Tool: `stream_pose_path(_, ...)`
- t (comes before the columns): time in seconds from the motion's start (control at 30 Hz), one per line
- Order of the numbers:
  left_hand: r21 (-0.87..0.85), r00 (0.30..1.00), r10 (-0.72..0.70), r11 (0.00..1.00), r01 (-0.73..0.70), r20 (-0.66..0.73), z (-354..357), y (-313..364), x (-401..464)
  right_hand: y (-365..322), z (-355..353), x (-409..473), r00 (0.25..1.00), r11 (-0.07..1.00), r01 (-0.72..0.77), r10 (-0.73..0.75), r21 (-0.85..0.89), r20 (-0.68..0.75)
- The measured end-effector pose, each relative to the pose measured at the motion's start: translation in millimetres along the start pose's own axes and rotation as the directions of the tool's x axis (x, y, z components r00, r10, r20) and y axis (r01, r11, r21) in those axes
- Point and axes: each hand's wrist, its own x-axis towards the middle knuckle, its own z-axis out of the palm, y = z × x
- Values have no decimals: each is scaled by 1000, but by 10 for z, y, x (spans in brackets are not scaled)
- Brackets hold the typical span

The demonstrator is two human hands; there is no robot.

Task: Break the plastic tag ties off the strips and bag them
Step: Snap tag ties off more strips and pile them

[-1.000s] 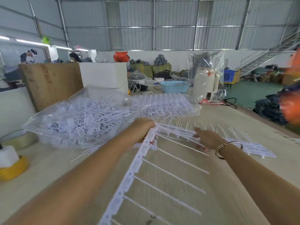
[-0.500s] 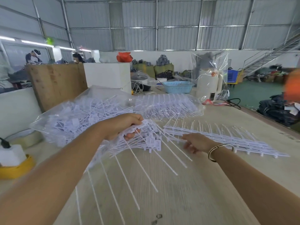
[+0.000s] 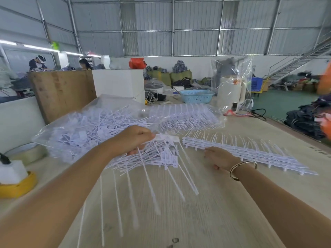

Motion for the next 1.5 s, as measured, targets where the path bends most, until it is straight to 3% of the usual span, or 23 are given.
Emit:
stream_pose_path(0.1, -66, 995, 27, 998, -21, 92, -35, 7, -44, 24, -42, 2, 992, 999, -31, 35, 31, -124)
stream_pose_path(0.17, 30, 988, 30, 999, -35, 149, 48, -9, -71, -8, -44, -28, 985, 995, 44, -28, 90, -170)
stream_pose_path(0.27, 125, 984, 36, 990, -59, 177, 294, -66, -65, -160, 78, -164, 986, 967, 160, -149, 196, -69)
stream_pose_path(0.43, 317, 983, 129, 934, -166, 134, 650, -233, -101, -269, 205, -320, 978, 985, 146, -158, 94, 137)
stream_pose_path(0.53, 552, 982, 158, 812, -191, 108, 662, -302, -148, -267, 140, -389, 943, 973, 215, -229, 81, 241)
stream_pose_path(0.67, 688, 985, 175, 714, -130, 4, 710, -305, -224, -186, 136, -461, 902, 952, 271, -303, 143, 308)
stream_pose_path(0.87, 563, 981, 187, 805, -186, 58, 1095, -5, -116, -142, 255, -460, 880, 900, 344, -409, 269, 241)
stream_pose_path(1.0, 421, 973, 213, 893, -158, -85, 1148, -65, -65, -116, 280, -478, 877, 860, 382, -453, 338, 162)
stream_pose_path(1.13, 365, 970, 207, 919, -148, -127, 1138, -200, -99, -201, 293, -507, 819, 819, 573, -571, -35, 63)
stream_pose_path(1.27, 301, 974, 183, 944, -135, -137, 1125, -293, -104, -274, 348, -509, 735, 664, 614, -678, -426, 1)
stream_pose_path(1.43, 305, 983, 154, 945, -118, -98, 1096, -343, -122, -262, 445, -490, 682, 545, 574, -731, -612, -12)
stream_pose_path(1.5, 299, 986, 125, 950, -87, -112, 1077, -352, -115, -247, 468, -472, 608, 479, 573, -793, -666, -48)
